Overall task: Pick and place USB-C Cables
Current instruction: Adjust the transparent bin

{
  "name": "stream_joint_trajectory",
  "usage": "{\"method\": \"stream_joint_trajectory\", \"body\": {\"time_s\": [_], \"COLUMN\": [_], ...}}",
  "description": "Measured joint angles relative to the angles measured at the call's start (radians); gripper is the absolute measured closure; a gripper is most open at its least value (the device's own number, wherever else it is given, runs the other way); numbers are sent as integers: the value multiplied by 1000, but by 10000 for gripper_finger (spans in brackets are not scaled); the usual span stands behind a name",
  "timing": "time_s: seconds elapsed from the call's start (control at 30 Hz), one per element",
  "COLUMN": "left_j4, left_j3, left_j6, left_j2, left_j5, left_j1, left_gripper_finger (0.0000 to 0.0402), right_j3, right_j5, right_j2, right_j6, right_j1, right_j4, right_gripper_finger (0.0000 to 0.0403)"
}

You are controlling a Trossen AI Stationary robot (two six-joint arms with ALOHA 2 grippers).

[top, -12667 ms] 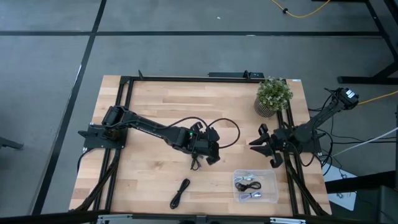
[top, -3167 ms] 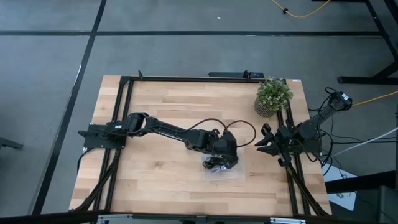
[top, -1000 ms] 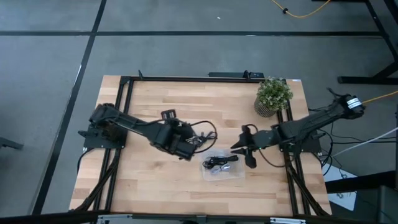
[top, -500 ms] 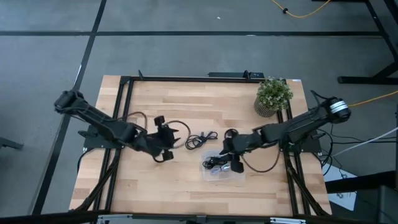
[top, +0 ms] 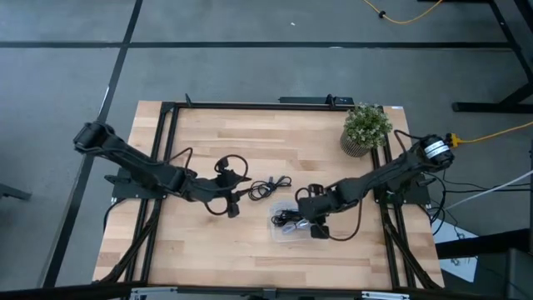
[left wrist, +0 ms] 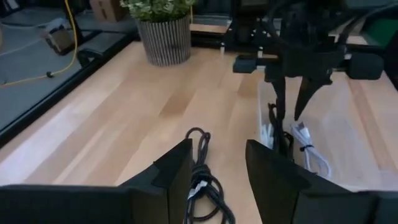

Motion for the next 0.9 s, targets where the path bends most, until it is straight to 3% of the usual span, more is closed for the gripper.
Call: {"method": "stream_joint_trajectory", "body": {"time_s": [0.67,0.9], "left_j4": [66,66], "left_j3": [0,0], "left_j6": [73,75], "left_j2": [60,60], "left_j5": [26,26], "left_j1": [0,0], "left_gripper_finger": [258,258], "right_j3": [-1,-1], "right_j5": [-32,-46], "right_j2": [-15,-15], "right_j6": [406,464], "right_j1": [185,258], "right_j4": [-145,-159], "right_gripper_finger": [313,313]}}
